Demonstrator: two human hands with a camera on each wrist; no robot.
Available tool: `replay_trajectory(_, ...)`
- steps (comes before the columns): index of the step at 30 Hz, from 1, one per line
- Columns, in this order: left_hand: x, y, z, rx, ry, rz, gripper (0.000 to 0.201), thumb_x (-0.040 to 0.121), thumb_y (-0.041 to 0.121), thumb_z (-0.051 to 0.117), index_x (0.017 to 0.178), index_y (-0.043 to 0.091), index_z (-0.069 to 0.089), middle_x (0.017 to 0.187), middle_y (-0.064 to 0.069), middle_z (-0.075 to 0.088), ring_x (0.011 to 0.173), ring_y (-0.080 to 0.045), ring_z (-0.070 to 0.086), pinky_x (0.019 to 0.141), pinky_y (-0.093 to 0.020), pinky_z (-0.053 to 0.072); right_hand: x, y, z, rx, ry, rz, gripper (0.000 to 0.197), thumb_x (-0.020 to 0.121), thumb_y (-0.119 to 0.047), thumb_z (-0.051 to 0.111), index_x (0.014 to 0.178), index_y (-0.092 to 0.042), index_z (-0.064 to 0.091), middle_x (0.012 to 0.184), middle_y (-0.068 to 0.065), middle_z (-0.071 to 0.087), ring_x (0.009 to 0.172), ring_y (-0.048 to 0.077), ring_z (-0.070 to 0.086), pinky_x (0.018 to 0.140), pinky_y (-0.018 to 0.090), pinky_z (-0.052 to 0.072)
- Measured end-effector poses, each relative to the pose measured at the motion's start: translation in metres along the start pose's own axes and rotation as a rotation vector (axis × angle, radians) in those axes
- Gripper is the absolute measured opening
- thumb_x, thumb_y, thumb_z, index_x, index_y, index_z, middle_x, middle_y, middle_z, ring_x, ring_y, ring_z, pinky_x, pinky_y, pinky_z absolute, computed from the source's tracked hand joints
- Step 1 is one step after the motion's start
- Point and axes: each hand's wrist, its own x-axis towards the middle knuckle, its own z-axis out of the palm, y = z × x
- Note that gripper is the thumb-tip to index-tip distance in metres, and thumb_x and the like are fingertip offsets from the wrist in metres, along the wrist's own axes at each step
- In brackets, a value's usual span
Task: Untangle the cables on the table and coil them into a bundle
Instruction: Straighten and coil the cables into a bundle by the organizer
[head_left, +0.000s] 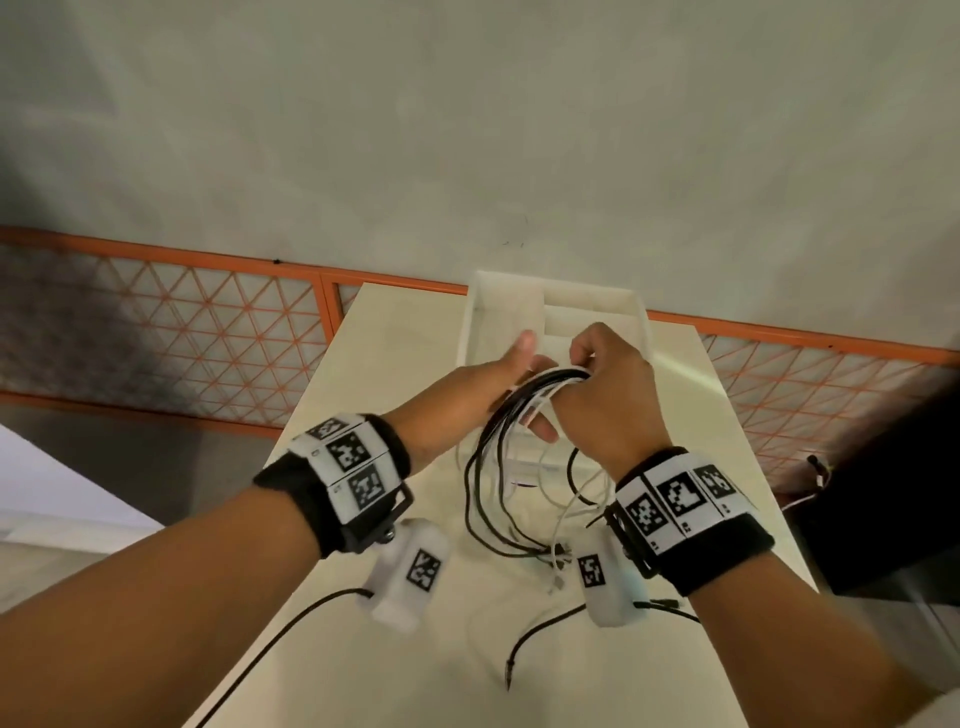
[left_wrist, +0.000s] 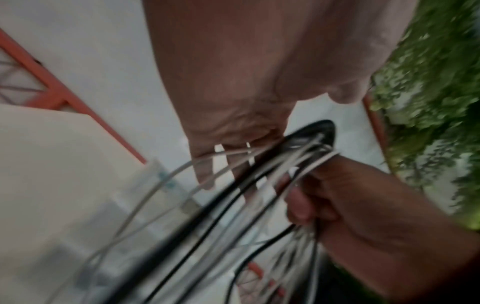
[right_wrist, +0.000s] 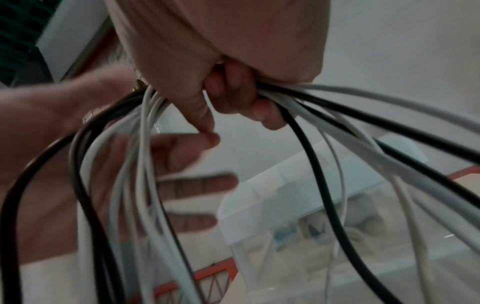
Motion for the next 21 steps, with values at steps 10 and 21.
replay_trajectory(10, 0.005, 0.036, -0.024, -0.063, 0.417, 0.228, 0.046, 0.093, 0.050, 0.057, 0.067, 0.013, 0.063, 0.046, 0.007, 0.032, 0.039, -0.011, 0.026, 0.042, -0.021, 0.026, -0.005, 0.053, -0.029, -0.032, -0.200, -0.026, 0.049, 0.075, -0.046, 0.082, 0.061, -0.014, 0.048, 0.061, -0.003, 0.056, 0.052, 0.011, 0.049, 0.053, 0.023, 0.044)
replay_trajectory(21, -0.008, 0.029, -0.034, 0.114, 0.287, 0.189, 0.051, 0.093, 0.049, 0.056, 0.077, 0.003, 0.068, 0.047, 0.006, 0.032, 0.040, -0.011, 0.024, 0.042, -0.021, 0.025, -0.005, 0.046, -0.027, 0.094, -0.294, -0.092, 0.036, 0.080, -0.014, 0.078, 0.109, -0.033, 0.067, 0.099, -0.012, 0.070, 0.082, 0.012, 0.066, 0.068, 0.020, 0.050)
